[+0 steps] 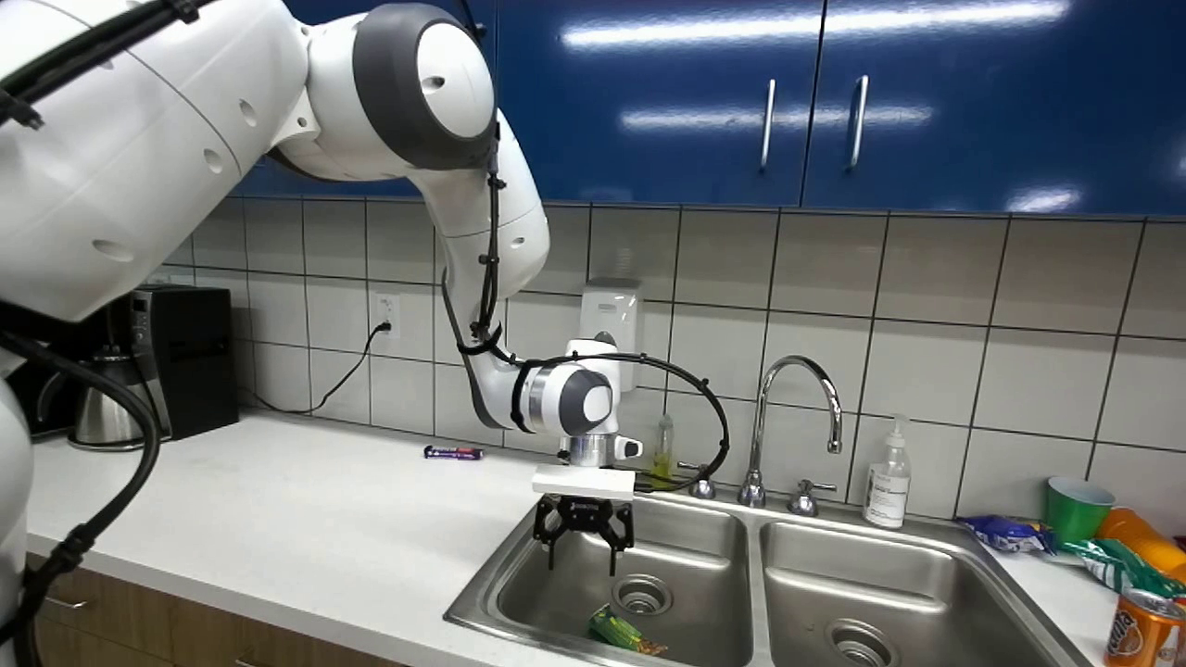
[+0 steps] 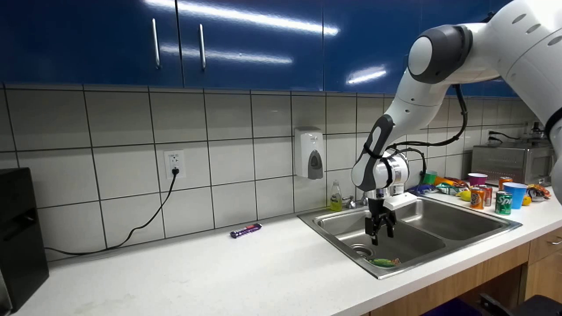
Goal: Take the packet out of the sink
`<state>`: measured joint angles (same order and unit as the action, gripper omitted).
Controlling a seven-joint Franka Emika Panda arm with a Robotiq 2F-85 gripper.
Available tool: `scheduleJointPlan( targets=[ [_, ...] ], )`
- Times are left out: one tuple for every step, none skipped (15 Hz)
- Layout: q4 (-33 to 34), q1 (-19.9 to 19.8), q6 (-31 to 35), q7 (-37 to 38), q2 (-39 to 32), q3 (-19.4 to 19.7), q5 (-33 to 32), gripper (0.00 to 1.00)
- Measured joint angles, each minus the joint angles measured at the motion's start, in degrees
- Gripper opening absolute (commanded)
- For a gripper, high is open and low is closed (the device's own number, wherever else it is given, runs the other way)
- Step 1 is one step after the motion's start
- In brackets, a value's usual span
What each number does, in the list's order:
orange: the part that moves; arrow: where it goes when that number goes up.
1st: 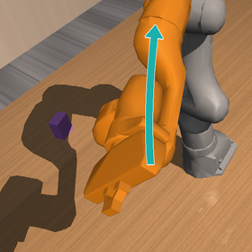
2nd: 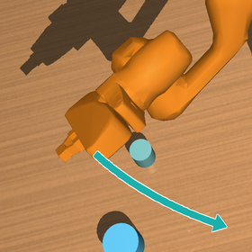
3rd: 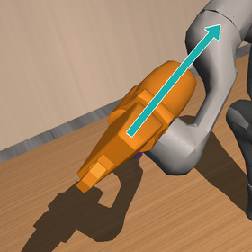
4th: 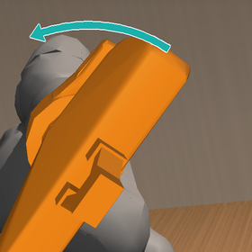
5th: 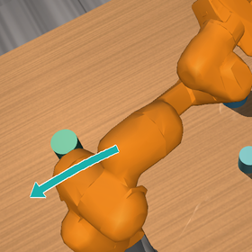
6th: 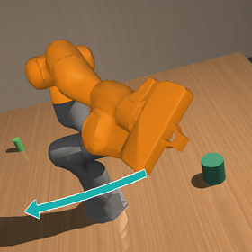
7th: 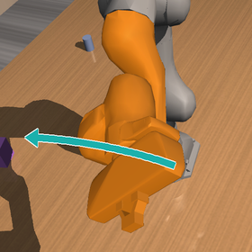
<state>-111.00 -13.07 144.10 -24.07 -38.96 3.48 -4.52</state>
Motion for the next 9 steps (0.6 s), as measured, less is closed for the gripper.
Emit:
scheduleJointPlan(
  targets=[
    [0.0, 0.0, 0.0, 0.0, 0.0, 0.0, 0.0, 1.00],
    [0.0, 0.0, 0.0, 0.0, 0.0, 0.0, 0.0, 1.00],
    [0.0, 0.0, 0.0, 0.0, 0.0, 0.0, 0.0, 1.00],
    [0.0, 0.0, 0.0, 0.0, 0.0, 0.0, 0.0, 1.00],
    [0.0, 0.0, 0.0, 0.0, 0.0, 0.0, 0.0, 1.00],
    [0.0, 0.0, 0.0, 0.0, -0.1, 0.0, 0.0, 1.00],
    [0.0, 0.0, 0.0, 0.0, -0.3, 0.0, 0.0, 1.00],
    [0.0, -0.1, 0.0, 0.0, -0.3, 0.0, 0.0, 1.00],
    [0.0, -0.2, 0.0, 0.0, -0.4, 0.0, 0.0, 1.00]
  ],
)
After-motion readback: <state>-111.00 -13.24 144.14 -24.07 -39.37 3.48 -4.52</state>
